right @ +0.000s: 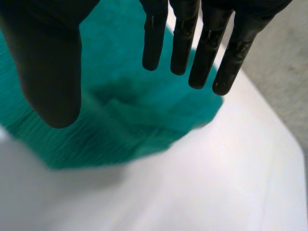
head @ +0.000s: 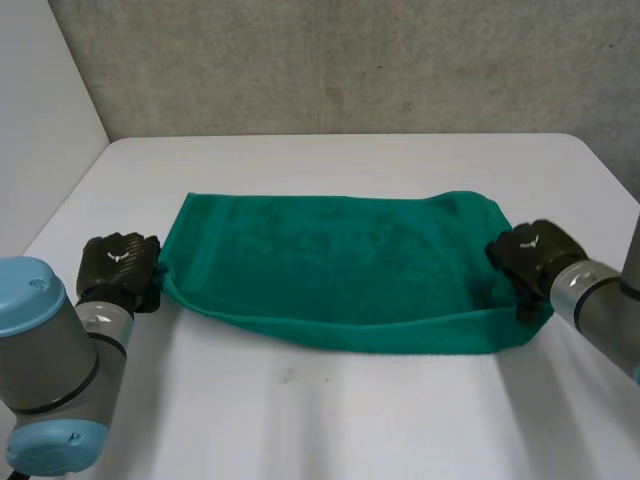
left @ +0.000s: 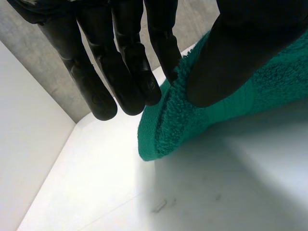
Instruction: Fold the towel.
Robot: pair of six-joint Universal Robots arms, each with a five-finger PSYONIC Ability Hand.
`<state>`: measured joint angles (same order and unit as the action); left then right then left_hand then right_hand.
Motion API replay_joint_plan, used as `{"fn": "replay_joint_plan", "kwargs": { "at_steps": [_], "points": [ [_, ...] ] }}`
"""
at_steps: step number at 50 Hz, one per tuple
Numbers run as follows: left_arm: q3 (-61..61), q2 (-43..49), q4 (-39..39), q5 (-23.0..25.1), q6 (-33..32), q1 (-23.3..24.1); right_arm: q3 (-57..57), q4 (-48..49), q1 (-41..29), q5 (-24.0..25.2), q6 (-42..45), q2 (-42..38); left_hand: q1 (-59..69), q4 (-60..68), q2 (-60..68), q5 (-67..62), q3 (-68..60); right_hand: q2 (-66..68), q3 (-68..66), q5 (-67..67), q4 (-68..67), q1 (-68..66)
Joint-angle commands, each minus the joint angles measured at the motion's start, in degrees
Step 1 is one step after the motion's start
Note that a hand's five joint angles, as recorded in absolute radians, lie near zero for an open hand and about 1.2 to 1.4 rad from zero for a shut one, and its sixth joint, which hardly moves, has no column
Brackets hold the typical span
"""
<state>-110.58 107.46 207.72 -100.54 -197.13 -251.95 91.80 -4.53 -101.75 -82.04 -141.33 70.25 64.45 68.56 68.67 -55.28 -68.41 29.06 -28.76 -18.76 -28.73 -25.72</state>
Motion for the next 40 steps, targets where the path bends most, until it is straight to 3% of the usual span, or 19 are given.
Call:
{"fn": "replay_joint_plan", "kwargs": {
  "at_steps": [1,5,12,26,30,31,32,34,38,40],
  "points": [
    [0.19,-0.23,0.14,-0.01,0.26,0.15,-1.62,0.84,1.73,5.31,-0.79,0.41,15.55,11.44,11.33,-14.72,-11.59,1.04,-1.34,-1.35,-1.38,-4.38],
    [0.1,-0.23,0.14,-0.01,0.26,0.15,-2.68,-2.93,2.52,7.24,1.14,-0.38,15.55,11.44,11.33,-14.72,-11.59,0.87,-1.18,-1.18,-1.21,-4.21],
    [0.1,-0.23,0.14,-0.01,0.34,-0.03,-3.64,-4.61,4.54,6.2,8.44,-3.19,15.55,11.44,11.33,-14.72,-11.59,2.72,-3.02,-3.02,-3.05,-6.06],
    [-0.25,-0.15,0.14,0.17,0.34,-0.38,-3.12,-8.13,7.18,6.81,9.06,-5.65,15.55,11.44,11.33,-14.72,-11.59,6.26,-6.56,-6.56,-6.59,-9.6],
    [-0.25,-0.06,0.14,0.17,0.34,-0.38,-2.59,-7.95,7.36,7.16,8.88,-7.85,15.55,11.44,11.33,-14.72,-11.59,18.53,-18.84,-18.84,-18.87,-21.88],
    [-0.25,-0.06,0.14,0.17,0.34,-0.29,-2.33,-7.6,7.36,7.25,8.88,-9.16,15.55,11.44,11.33,-14.72,-11.59,33.86,-34.16,-34.16,-34.19,-37.2],
    [-0.34,-0.06,0.06,0.17,0.34,-0.29,-2.33,-7.6,7.36,7.25,8.88,-9.17,15.55,11.44,11.33,-14.72,-11.59,34.01,-34.31,-34.31,-34.34,-37.35],
    [-0.43,-0.06,-0.03,0.08,0.34,-0.21,-2.24,-6.38,7.44,7.25,8.62,-10.13,15.55,11.44,11.33,-14.72,-11.59,50.87,-51.17,-51.17,-51.2,-54.21],
    [-0.78,-1.11,-1.08,0.08,-0.18,-0.2,-1.8,-3.29,8.59,7.25,6.51,-9.43,15.55,11.44,11.33,-14.72,-11.59,50.94,-51.24,-51.24,-51.27,-54.28],
    [-0.69,-3.73,-3.01,0.08,-0.18,-0.2,-1.71,-2.68,9.64,7.86,2.83,-4.44,15.55,11.44,11.33,-14.72,-11.59,50.94,-51.24,-51.24,-51.27,-54.28]
  ]
}}
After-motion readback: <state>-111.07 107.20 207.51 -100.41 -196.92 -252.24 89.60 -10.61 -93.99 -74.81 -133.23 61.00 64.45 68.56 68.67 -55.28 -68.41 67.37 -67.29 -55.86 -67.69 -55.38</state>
